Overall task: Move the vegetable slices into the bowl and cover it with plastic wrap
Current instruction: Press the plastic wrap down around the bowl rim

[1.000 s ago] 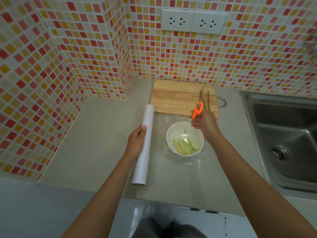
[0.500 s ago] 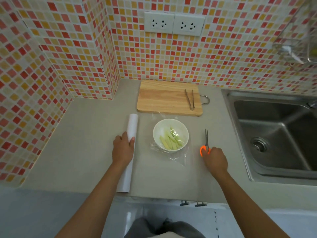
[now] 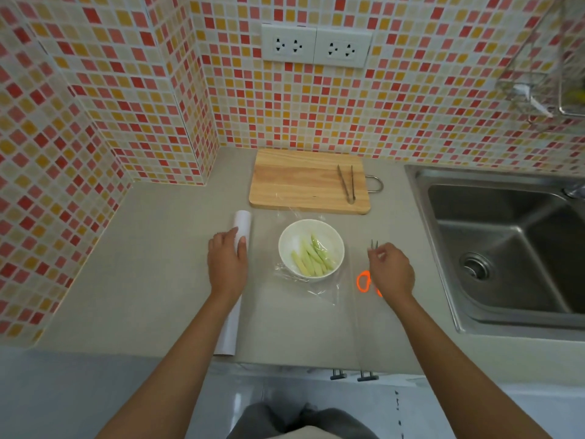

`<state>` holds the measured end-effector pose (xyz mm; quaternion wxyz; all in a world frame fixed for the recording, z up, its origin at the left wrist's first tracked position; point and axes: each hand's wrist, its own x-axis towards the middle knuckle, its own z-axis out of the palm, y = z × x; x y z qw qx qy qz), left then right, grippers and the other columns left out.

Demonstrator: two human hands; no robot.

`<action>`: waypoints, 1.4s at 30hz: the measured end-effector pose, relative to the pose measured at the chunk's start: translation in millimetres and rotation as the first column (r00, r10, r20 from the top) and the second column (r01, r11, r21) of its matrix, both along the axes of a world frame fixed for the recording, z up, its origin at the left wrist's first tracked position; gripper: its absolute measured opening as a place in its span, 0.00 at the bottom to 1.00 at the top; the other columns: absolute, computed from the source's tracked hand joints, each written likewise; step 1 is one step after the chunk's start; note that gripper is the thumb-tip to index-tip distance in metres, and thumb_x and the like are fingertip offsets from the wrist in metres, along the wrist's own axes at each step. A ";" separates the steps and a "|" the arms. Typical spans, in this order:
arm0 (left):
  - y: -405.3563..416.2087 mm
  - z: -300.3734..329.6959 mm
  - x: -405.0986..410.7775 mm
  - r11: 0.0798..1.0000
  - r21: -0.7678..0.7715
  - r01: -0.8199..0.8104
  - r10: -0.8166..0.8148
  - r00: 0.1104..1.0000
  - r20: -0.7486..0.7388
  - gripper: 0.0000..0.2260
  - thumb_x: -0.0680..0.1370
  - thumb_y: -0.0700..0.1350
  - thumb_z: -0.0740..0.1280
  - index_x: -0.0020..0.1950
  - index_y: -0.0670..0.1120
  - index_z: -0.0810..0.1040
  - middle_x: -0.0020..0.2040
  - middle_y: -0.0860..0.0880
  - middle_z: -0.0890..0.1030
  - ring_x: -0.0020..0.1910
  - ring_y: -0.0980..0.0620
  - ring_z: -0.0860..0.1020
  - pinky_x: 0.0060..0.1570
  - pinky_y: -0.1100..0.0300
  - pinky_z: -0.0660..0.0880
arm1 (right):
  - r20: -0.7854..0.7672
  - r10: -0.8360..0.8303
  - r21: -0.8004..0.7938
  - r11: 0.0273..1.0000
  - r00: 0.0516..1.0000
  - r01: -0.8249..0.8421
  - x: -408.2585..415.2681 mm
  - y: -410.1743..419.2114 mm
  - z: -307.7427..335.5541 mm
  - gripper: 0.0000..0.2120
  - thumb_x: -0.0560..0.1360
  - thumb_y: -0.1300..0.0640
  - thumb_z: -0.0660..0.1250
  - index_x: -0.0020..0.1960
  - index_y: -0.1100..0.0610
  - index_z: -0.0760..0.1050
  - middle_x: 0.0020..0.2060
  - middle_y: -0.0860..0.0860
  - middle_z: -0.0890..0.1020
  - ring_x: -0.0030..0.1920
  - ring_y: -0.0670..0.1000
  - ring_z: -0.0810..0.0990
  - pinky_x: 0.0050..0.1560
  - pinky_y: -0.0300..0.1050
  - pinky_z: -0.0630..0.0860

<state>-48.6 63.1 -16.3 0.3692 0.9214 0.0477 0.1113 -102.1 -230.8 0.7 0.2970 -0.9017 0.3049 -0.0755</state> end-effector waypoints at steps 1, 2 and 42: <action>-7.2 3.6 0.9 0.995 -0.091 0.041 -0.038 0.999 0.039 0.16 0.82 0.44 0.59 0.66 0.39 0.74 0.60 0.40 0.77 0.62 0.43 0.72 0.62 0.54 0.68 | 0.116 0.006 0.139 0.990 0.993 -0.022 5.9 3.8 3.0 0.13 0.78 0.50 0.62 0.48 0.59 0.77 0.45 0.55 0.82 0.48 0.58 0.80 0.44 0.46 0.71; -16.5 7.5 1.7 0.982 -0.169 0.081 -0.071 0.995 0.063 0.15 0.82 0.44 0.58 0.66 0.39 0.74 0.62 0.41 0.77 0.64 0.44 0.72 0.63 0.58 0.67 | 0.209 0.006 0.272 0.960 0.978 -0.064 12.7 8.5 6.2 0.13 0.79 0.50 0.61 0.48 0.60 0.77 0.44 0.55 0.81 0.48 0.57 0.80 0.46 0.48 0.73; -82.4 -7.5 29.4 0.807 -0.563 -0.181 -0.106 0.893 -0.438 0.18 0.80 0.49 0.62 0.44 0.34 0.80 0.40 0.42 0.81 0.41 0.47 0.77 0.45 0.53 0.73 | 0.238 -0.134 0.724 0.684 0.962 -0.084 51.8 48.0 -18.1 0.17 0.79 0.48 0.59 0.58 0.56 0.81 0.53 0.50 0.83 0.57 0.49 0.80 0.60 0.44 0.73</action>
